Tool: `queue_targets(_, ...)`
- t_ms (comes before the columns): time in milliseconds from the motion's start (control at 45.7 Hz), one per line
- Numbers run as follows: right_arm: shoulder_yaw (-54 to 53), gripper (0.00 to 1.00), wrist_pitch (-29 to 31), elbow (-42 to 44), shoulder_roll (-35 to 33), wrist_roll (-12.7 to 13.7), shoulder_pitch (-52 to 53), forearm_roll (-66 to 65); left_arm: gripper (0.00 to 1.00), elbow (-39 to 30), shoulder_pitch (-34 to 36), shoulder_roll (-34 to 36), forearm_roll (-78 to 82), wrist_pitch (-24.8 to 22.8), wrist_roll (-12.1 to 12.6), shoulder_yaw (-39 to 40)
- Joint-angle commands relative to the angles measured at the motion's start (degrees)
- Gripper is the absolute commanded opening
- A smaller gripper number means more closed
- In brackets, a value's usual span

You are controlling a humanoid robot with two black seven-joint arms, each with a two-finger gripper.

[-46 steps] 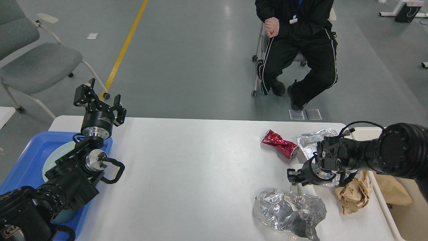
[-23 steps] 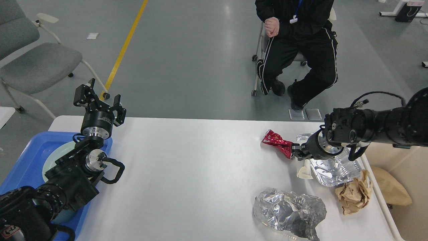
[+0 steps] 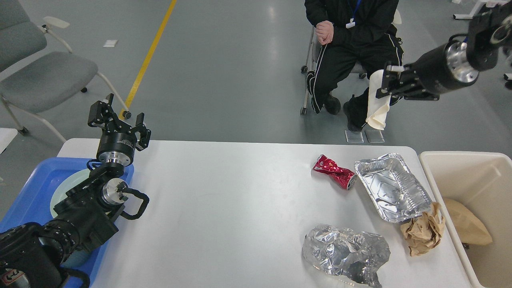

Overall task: Tidy desktop
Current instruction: 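Lift the white tube and drop it into the white bin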

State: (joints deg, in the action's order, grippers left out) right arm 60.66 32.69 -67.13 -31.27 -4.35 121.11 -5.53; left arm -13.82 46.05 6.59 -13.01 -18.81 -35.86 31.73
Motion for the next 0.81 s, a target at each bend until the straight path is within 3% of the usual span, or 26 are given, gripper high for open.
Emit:
queue_targets(0,-0.28,0.00,2.11,0.42,-2.56,0.30,3.43,-0.09,0.96,-0.06,0.00,0.00,0.00,0.00,0.00,0.00)
queue_targets(197,2.00,0.00,-1.48,5.77,-7.48,0.57,-1.91,-0.71,0.96,-0.06,0.00,0.00,0.00,0.00,0.00,0.00)
queue_targets(394,1.48,0.00,-13.69,20.27,-9.16,0.57,-25.37,0.17,0.96,-0.06,-0.09,0.00,0.00,0.00,0.00,0.00)
queue_targets(525,-0.71,0.01,-24.41,25.02,-8.72,0.57,-42.07,2.98,0.96,0.02,0.00,0.00,0.00,-0.08,0.00,0.00)
queue_targets(635,-4.40,0.06,-28.47,29.50,-8.02,0.48,-52.53,3.86,0.96,-0.06,0.00,0.00,0.00,-0.08,0.00,0.00)
queue_targets(723,-8.09,0.21,-28.74,35.12,-5.48,0.48,-60.44,3.86,0.96,-0.06,0.00,0.00,0.00,0.00,0.00,0.00)
queue_targets(744,-8.89,0.30,-28.74,36.53,-4.86,0.48,-62.20,3.86,0.96,0.02,-0.09,0.00,0.00,0.00,0.00,0.09)
queue_targets(788,-10.47,0.59,-28.74,39.43,-3.72,0.48,-65.37,3.86,0.96,-0.06,0.00,0.00,0.00,0.00,0.00,0.00)
